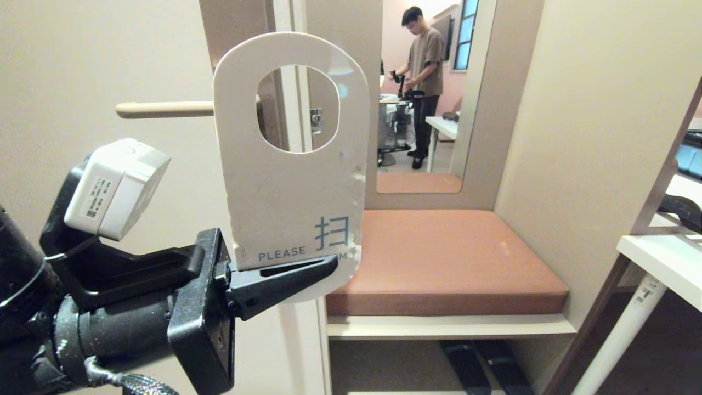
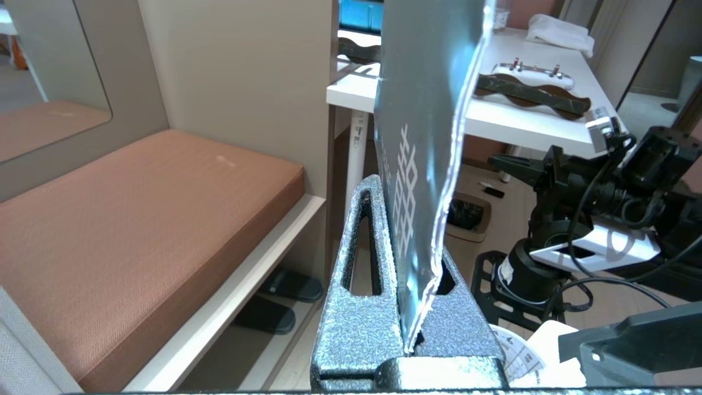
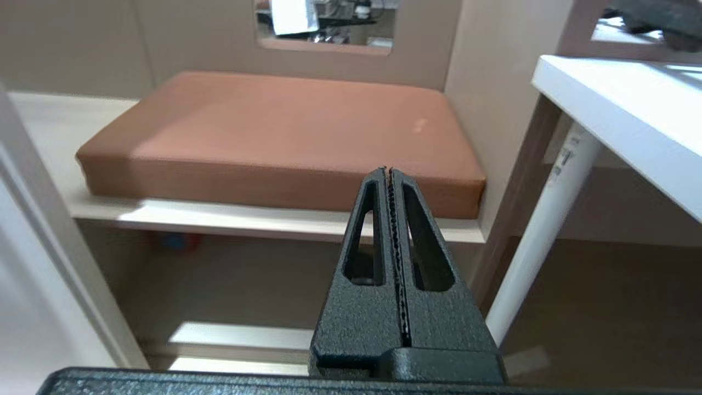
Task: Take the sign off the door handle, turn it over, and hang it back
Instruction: Hang the sign back with the other side facing out
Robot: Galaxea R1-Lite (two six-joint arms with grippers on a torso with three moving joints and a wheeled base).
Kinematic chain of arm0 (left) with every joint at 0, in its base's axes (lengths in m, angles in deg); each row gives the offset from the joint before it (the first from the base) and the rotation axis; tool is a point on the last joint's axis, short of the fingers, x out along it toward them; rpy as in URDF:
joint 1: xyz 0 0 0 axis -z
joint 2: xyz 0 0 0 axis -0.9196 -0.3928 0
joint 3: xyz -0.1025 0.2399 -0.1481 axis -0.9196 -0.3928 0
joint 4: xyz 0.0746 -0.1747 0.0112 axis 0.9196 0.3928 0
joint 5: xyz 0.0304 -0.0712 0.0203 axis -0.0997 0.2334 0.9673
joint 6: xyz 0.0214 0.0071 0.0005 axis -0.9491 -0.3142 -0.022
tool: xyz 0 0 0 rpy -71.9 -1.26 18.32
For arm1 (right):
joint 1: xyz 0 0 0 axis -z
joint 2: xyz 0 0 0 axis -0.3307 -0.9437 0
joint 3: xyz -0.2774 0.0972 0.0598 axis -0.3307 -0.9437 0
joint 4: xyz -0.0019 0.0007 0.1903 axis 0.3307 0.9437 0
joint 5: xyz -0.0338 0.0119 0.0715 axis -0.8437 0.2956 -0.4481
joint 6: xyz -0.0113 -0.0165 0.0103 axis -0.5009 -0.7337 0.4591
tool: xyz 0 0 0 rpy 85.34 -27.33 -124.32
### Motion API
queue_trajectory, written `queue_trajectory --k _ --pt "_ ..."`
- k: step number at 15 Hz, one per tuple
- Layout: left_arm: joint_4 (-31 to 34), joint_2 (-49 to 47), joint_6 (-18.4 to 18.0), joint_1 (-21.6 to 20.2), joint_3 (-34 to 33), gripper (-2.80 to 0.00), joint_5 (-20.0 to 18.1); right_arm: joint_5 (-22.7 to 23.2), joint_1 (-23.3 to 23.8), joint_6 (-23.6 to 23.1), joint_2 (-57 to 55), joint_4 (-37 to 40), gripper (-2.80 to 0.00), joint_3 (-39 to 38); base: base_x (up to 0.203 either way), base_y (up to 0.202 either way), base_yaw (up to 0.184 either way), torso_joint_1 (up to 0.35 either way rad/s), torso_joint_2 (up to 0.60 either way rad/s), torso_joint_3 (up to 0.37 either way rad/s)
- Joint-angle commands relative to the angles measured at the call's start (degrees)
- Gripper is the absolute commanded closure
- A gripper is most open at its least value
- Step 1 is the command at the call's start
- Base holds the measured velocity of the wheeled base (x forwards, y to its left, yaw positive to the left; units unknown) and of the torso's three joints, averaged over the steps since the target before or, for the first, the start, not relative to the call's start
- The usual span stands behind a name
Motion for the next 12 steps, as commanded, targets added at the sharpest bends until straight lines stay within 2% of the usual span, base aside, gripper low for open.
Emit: queue_trajectory --k 1,3,12 --pt "-0.3 0.5 0.2 0.0 -0.1 0.0 -0.2 0.1 0.0 -0.3 1.1 0.1 0.0 -0.4 0.0 0.0 0.0 0.0 0.0 0.0" --pt "-0.3 0.4 0.1 0.1 -0.1 0.0 -0.2 1.4 0.0 -1.0 1.1 0.1 0.0 -0.4 0.0 0.0 0.0 0.0 0.0 0.0" --pt "-0.4 1.0 -0.6 0.0 0.1 0.0 0.1 1.4 0.0 -0.6 1.1 0.1 0.0 -0.4 0.0 0.0 0.0 0.0 0.0 0.0"
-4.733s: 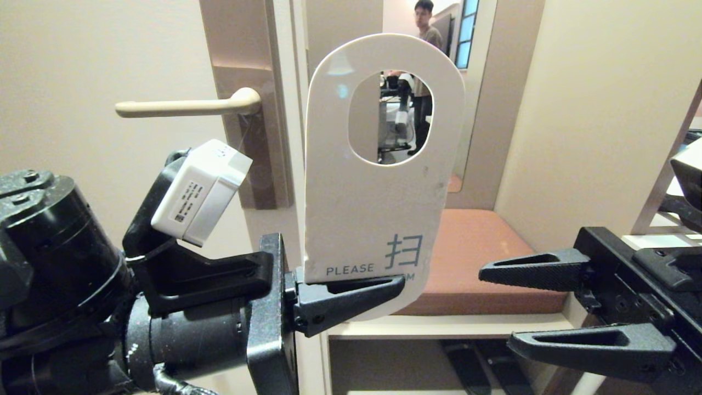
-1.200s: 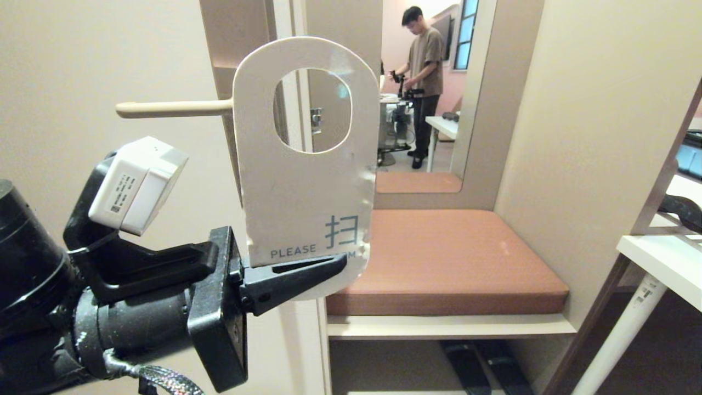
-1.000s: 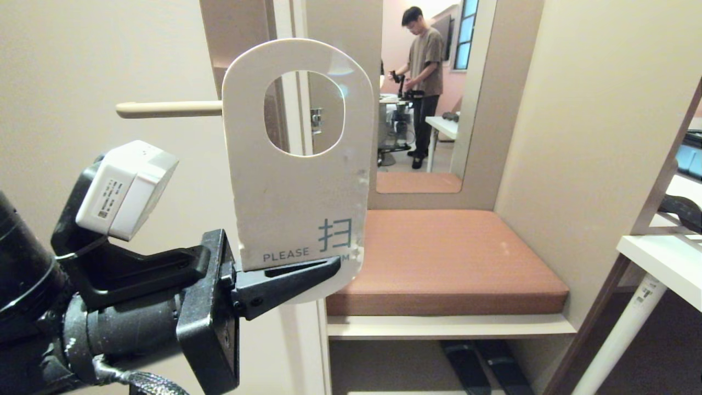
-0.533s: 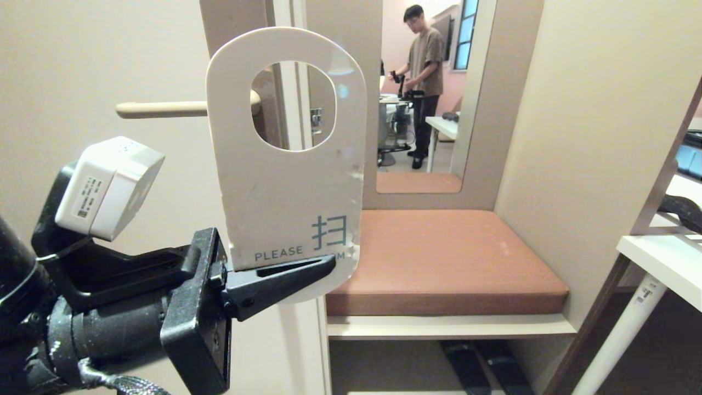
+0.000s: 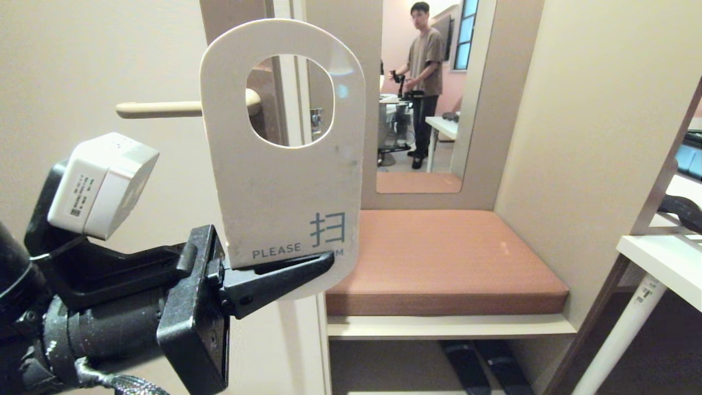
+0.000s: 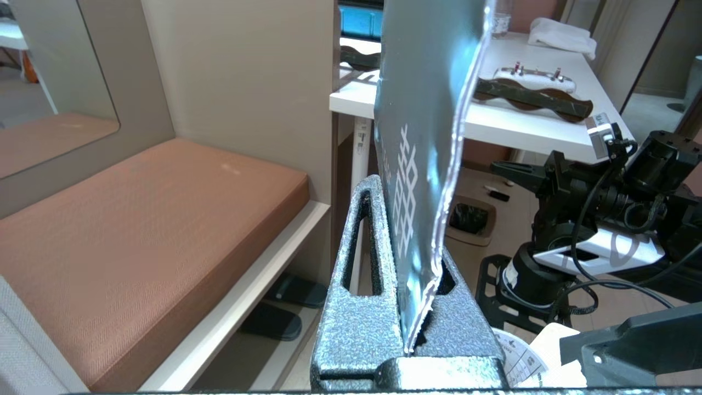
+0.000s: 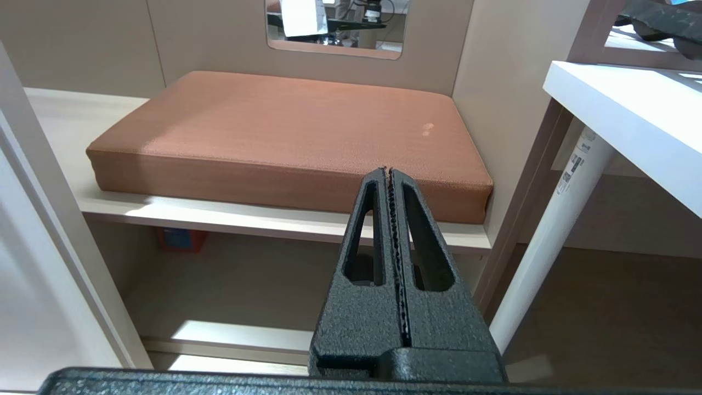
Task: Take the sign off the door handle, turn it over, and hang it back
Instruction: Hang the sign back with the other side facing out
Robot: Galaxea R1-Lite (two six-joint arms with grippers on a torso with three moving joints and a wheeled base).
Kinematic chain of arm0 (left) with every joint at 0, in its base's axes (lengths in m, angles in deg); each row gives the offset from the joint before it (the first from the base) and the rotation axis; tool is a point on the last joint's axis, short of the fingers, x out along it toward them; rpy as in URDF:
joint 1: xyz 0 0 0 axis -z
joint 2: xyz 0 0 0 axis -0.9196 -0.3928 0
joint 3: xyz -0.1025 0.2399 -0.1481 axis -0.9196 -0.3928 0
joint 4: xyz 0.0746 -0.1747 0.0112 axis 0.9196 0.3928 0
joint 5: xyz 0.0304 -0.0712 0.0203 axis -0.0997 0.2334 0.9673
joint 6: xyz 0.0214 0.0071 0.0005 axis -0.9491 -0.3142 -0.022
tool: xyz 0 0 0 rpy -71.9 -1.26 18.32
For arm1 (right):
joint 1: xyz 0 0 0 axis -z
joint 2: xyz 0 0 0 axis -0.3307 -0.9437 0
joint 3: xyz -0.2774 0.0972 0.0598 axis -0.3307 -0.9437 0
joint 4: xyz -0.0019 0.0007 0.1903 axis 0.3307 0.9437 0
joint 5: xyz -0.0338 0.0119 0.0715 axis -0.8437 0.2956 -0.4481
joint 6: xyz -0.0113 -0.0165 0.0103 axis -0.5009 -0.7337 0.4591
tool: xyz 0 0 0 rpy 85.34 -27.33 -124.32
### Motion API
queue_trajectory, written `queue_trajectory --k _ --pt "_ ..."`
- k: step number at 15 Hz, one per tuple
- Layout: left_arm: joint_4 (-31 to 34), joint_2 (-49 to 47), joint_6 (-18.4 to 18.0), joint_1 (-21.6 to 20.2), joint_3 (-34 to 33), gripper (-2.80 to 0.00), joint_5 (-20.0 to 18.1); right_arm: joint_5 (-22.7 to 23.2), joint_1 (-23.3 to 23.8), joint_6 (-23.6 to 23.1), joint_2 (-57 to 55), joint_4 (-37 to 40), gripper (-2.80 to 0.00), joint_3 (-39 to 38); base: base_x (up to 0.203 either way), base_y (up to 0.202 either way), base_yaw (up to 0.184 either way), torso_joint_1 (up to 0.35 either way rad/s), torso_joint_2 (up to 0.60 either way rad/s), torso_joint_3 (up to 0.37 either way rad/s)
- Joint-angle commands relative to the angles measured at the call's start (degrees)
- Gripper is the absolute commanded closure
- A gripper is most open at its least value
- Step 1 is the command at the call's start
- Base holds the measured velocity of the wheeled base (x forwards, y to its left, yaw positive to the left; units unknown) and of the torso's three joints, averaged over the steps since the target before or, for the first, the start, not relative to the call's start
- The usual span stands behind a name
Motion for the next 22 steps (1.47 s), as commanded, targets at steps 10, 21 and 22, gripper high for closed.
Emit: queue_trajectory --k 10,21,22 --pt "0.4 7.7 0.0 -7.3 -1.0 0.0 5.4 0.0 0.0 0.0 0.0 0.0 0.0 0.0 0.0 0.0 0.0 0.0 0.0 0.0" --pt "3.1 12.7 -2.5 -16.8 -7.2 0.0 14.1 0.0 0.0 0.0 0.0 0.0 0.0 0.0 0.0 0.0 0.0 0.0 0.0 0.0" --pt "3.2 12.7 -2.5 -18.8 -7.6 0.0 14.1 0.0 0.0 0.0 0.0 0.0 0.0 0.0 0.0 0.0 0.0 0.0 0.0 0.0"
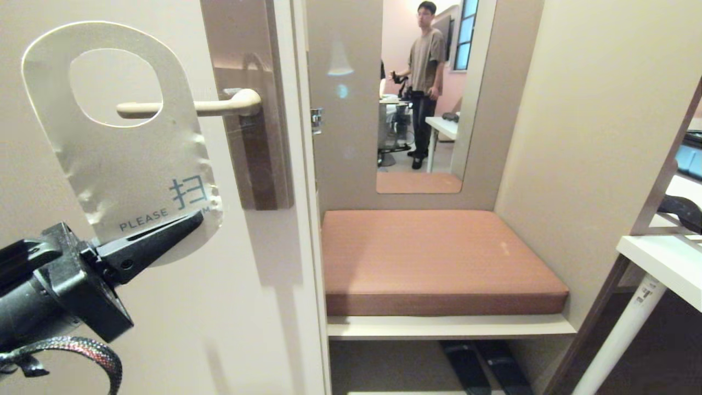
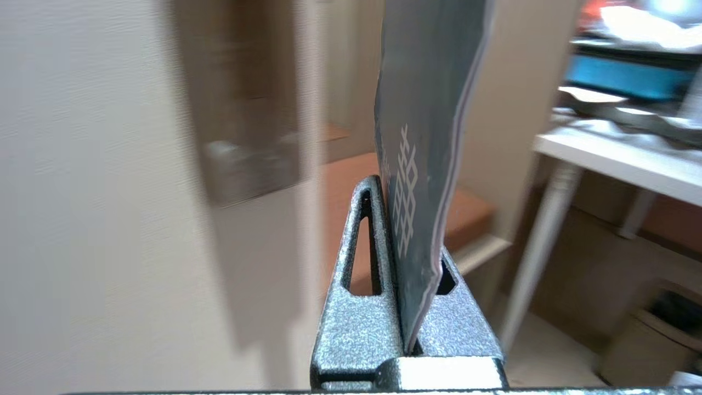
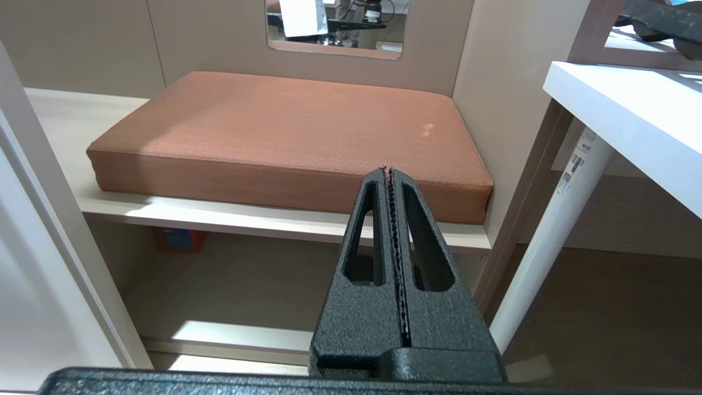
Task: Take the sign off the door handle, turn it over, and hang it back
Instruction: Hang the sign back with the other side facing out
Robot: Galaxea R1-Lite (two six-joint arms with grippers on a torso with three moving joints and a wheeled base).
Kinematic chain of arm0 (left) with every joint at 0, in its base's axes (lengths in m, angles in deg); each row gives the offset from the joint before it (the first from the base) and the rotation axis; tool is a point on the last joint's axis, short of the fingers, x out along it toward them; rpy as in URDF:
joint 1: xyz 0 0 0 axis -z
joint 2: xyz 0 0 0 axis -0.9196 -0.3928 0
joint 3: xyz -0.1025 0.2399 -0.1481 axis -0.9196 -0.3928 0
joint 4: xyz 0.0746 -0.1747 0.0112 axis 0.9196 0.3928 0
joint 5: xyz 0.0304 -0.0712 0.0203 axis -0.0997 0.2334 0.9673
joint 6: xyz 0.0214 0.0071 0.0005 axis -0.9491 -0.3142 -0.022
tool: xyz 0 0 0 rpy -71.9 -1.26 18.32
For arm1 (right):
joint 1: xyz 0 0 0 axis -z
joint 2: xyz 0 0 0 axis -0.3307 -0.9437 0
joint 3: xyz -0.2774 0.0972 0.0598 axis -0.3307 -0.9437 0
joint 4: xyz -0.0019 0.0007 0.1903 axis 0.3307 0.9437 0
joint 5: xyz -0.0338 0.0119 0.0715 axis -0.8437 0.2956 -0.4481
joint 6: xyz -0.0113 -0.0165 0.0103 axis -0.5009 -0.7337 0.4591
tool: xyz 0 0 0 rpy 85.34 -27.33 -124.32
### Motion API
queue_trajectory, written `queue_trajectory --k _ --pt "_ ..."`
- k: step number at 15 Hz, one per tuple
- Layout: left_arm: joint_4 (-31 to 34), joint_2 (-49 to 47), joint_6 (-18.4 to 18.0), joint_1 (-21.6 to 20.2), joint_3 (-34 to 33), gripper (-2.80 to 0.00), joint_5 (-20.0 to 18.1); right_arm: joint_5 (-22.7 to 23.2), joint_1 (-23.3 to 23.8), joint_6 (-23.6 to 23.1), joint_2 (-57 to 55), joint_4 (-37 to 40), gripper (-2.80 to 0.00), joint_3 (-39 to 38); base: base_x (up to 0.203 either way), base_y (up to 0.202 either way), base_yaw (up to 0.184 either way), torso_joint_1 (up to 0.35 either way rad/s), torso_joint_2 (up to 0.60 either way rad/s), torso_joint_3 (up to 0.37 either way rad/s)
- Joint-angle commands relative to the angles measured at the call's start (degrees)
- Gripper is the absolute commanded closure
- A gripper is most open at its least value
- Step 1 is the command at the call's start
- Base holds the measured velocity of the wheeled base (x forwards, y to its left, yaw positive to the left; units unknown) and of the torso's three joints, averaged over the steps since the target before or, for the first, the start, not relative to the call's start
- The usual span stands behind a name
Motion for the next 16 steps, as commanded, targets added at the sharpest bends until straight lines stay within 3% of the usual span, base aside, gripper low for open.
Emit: queue_trajectory --k 1,4,16 --pt "-0.3 0.0 0.0 -4.5 -0.7 0.0 -0.1 0.0 0.0 0.0 0.0 0.0 0.0 0.0 0.0 0.0 0.0 0.0 0.0 0.0" --pt "-0.2 -0.1 -0.1 -10.0 -1.5 0.0 -0.1 0.0 0.0 0.0 0.0 0.0 0.0 0.0 0.0 0.0 0.0 0.0 0.0 0.0" --pt "1.5 -0.4 -1.3 -22.6 -2.4 0.0 -0.1 0.0 -0.1 0.0 0.0 0.0 0.0 0.0 0.0 0.0 0.0 0.0 0.0 0.0"
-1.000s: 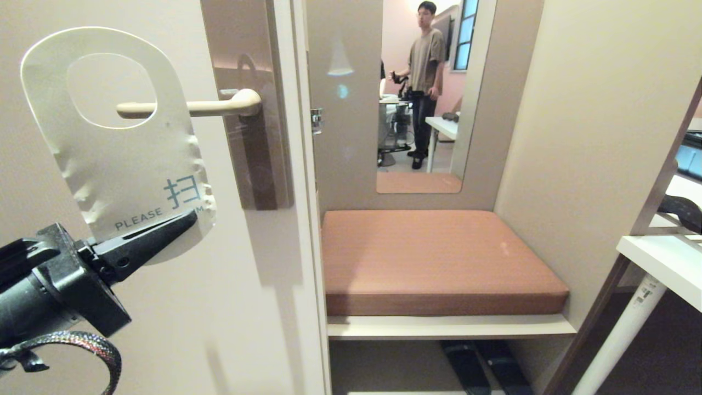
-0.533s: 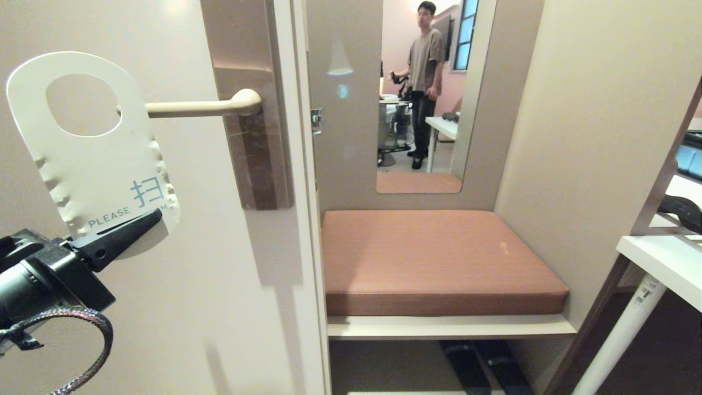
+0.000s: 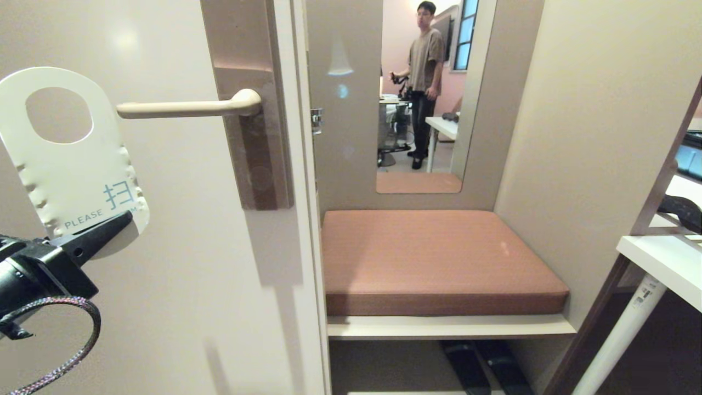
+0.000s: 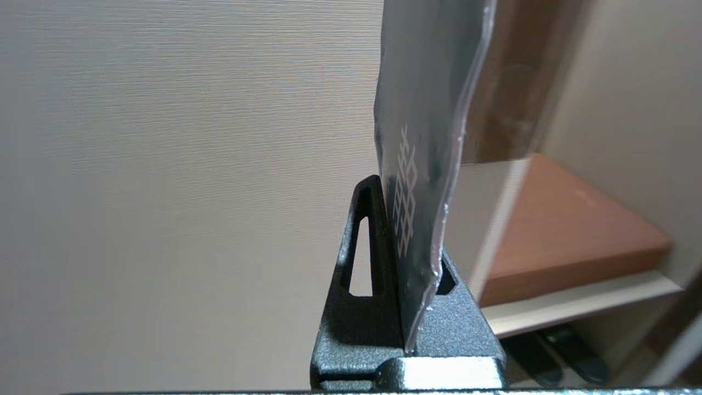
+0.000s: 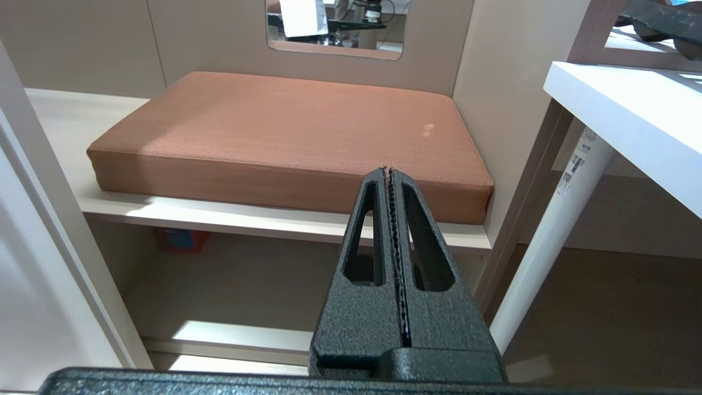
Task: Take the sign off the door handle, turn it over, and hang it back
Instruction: Hang the sign back with the other side facing out
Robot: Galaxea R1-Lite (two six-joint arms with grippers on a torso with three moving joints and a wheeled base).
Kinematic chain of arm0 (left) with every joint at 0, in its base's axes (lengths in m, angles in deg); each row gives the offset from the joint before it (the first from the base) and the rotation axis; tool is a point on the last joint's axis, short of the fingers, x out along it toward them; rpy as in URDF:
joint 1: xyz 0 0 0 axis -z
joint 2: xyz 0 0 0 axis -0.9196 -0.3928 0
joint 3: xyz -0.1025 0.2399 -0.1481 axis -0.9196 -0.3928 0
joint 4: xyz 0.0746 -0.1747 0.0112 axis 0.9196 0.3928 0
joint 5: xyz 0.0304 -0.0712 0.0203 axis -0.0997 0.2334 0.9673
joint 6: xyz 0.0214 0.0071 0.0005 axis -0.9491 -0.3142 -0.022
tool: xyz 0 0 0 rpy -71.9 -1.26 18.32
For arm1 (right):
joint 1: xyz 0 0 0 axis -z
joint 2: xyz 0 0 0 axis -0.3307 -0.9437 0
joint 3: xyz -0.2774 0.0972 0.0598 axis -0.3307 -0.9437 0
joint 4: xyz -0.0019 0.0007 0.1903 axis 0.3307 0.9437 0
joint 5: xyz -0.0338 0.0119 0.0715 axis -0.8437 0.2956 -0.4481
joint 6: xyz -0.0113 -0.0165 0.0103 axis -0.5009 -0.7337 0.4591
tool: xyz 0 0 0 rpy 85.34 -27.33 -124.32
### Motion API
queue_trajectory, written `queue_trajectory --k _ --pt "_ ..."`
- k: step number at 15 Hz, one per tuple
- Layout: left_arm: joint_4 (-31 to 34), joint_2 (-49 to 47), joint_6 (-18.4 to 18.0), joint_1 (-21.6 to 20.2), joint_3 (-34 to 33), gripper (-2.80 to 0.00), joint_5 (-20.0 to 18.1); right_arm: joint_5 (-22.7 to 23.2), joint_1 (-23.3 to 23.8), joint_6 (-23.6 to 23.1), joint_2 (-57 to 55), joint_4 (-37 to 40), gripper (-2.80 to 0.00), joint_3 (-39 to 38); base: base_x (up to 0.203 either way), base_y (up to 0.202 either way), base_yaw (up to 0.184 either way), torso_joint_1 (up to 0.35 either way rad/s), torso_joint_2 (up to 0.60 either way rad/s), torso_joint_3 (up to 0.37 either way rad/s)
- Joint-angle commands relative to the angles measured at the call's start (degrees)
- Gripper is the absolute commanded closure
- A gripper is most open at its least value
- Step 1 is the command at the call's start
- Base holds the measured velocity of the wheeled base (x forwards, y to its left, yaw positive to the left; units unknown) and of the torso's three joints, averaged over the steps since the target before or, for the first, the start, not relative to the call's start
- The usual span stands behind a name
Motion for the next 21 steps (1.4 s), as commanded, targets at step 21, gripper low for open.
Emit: queue_trajectory --k 21 --pt "-0.6 -11.4 -2.4 -5.4 6.9 0.0 0.6 0.0 -0.1 0.0 0.0 0.0 0.0 0.0 0.0 0.0 0.0 0.0 0.0 0.0"
